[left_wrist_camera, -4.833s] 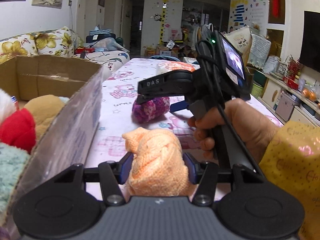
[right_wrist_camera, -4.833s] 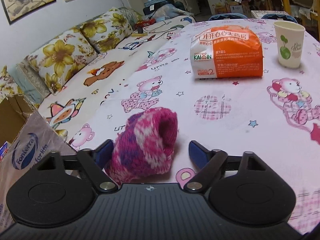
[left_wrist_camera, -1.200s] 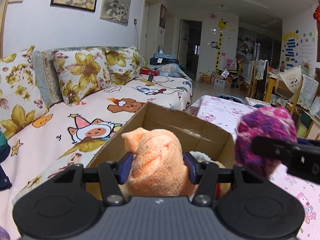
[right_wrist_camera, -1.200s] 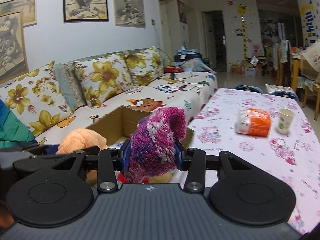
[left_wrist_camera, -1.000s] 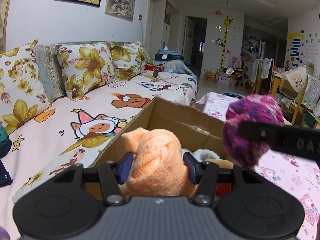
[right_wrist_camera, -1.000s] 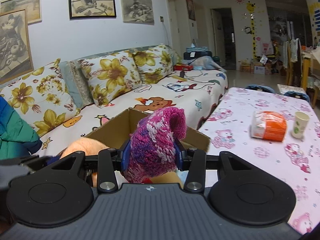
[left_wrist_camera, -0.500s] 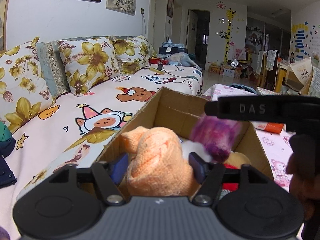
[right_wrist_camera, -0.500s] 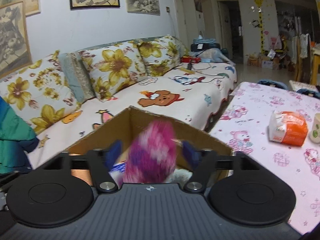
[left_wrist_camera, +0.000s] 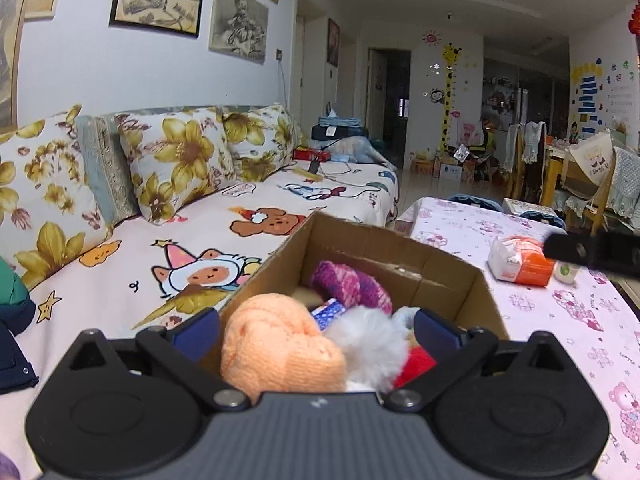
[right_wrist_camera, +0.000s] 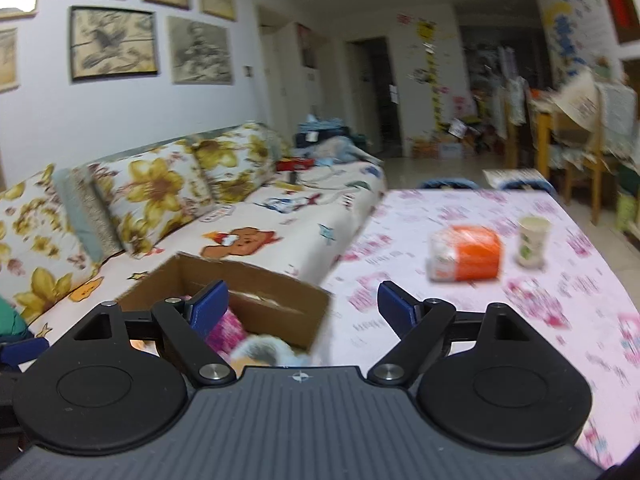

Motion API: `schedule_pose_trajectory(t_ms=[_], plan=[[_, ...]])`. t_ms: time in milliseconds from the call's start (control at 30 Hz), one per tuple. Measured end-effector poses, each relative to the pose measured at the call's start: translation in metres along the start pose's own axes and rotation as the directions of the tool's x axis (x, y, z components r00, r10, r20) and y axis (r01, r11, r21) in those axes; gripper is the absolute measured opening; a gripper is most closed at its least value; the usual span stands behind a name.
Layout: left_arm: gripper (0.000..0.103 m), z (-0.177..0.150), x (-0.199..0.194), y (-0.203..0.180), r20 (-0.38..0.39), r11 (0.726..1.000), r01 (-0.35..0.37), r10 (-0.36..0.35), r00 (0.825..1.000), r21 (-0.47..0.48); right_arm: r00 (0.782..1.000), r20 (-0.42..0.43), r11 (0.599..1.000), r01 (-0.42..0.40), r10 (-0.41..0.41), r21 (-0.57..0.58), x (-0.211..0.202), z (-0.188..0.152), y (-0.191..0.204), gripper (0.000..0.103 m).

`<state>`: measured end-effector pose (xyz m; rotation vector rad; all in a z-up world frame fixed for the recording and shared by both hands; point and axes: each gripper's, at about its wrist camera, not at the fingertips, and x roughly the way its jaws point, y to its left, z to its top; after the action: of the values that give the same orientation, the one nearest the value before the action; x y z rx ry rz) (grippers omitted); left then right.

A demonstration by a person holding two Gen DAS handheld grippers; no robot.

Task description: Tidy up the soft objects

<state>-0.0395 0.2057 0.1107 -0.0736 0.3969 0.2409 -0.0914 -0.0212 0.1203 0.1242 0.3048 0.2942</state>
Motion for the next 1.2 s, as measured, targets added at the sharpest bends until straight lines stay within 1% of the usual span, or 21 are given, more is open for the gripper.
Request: schedule_pose_trajectory(t_ms=[133,233,367,500,600,800,933,1200], plan=[[0.102,-0.005,-0.010,-0.009,0.007,1.000,0.012,-0.012,1.000,0.021,0.998,-0.045,0.997,0.055,-0.053,0.046,-0.021,-0.015,-0.012,0.103],[0.102,-0.008,-0.018,-0.013,0.010,1.000,0.006,-0.006,1.000,0.024,0.995,-0.075,0.996,0.075,-0.071,0.055,-0.036,-0.025,-0.014,0.103],[0.102,-0.011,-0.033,-0.016,0.015,0.999,0.032,-0.032,0.999,0.019,0.993,-0.076,0.993,0.095,-0.090,0.066,-0.060,-0.035,-0.012,0.103],[0.102,-0.015,-0.049,-0.019,0.007,0.999,0.032,-0.032,0.999,0.016,0.992,-0.077,0.992,0.108,-0.103,0.064,-0.081,-0.037,-0.011,0.103],[0.102,-0.018,-0.065,-0.023,0.006,0.999,0.035,-0.035,0.999,0.021,0.992,-0.073,0.993,0.104,-0.100,0.054,-0.096,-0.039,-0.010,0.103],[0.102,-0.022,-0.093,-0.024,0.018,0.999,0.031,-0.031,0.999,0.029,0.993,-0.070,0.994,0.095,-0.092,0.050,-0.114,-0.039,-0.008,0.103],[0.102,-0.023,-0.110,-0.019,0.029,0.999,0.024,-0.025,0.999,0.024,0.995,-0.062,0.995,0.086,-0.083,0.046,-0.130,-0.040,-0.004,0.103],[0.102,-0.024,-0.139,-0.003,0.052,1.000,0.011,-0.011,0.999,0.008,0.997,-0.042,0.997,0.071,-0.070,0.020,-0.147,-0.036,0.005,0.103]])
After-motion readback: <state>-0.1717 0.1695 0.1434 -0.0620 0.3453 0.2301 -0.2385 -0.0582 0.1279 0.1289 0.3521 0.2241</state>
